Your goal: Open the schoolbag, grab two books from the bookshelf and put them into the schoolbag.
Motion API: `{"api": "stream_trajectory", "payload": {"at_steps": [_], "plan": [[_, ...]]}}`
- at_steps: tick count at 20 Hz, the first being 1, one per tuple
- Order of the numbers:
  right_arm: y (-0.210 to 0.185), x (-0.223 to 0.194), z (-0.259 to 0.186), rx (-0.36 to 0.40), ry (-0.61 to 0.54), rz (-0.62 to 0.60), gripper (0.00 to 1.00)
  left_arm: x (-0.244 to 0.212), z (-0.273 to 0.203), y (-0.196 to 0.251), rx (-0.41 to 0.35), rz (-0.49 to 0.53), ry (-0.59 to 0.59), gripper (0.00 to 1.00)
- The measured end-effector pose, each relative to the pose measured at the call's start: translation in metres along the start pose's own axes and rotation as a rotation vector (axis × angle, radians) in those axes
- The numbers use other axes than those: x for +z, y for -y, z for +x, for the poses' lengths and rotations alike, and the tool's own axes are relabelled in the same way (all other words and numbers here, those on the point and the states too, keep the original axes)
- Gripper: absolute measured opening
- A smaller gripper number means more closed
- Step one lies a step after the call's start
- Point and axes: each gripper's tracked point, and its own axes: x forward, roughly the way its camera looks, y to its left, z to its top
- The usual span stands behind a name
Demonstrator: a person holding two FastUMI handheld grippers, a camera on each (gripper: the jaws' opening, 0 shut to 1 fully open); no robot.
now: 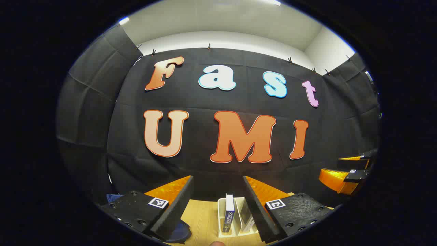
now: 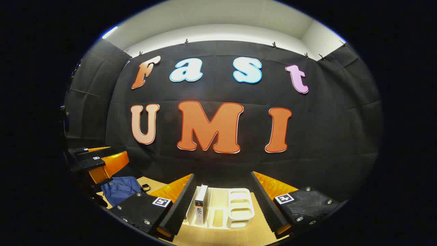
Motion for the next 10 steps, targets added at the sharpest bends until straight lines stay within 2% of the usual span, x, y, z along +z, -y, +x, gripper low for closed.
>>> {"api": "stream_trajectory", "payload": {"at_steps": [2, 3, 4, 6, 7, 8, 9, 10], "plan": [[0.001, -0.012, 0.009, 0.036, -0.022, 0.008, 0.94, -0.013, 0.003, 0.007, 0.016, 0.019, -0.018, 0.88], [-0.002, -0.018, 0.011, 0.058, -0.033, 0.019, 0.94, -0.018, 0.003, 0.008, 0.031, 0.037, -0.026, 0.85], [-0.001, -0.023, 0.014, 0.072, -0.039, 0.024, 0.95, -0.022, 0.002, 0.007, 0.05, 0.057, -0.026, 0.88], [0.003, -0.028, 0.02, 0.071, -0.038, 0.034, 0.94, -0.032, 0.0, 0.01, 0.077, 0.08, -0.031, 0.88], [0.004, -0.033, 0.021, 0.067, -0.048, 0.042, 0.94, -0.037, -0.001, 0.014, 0.073, 0.082, -0.04, 0.85], [0.004, -0.035, 0.023, 0.064, -0.049, 0.052, 0.94, -0.043, -0.001, 0.019, 0.064, 0.081, -0.051, 0.88], [0.004, -0.037, 0.024, 0.061, -0.046, 0.062, 0.94, -0.047, -0.001, 0.021, 0.056, 0.079, -0.056, 0.86], [0.002, -0.039, 0.026, 0.055, -0.043, 0.069, 0.94, -0.049, 0.0, 0.019, 0.056, 0.076, -0.058, 0.89]]}}
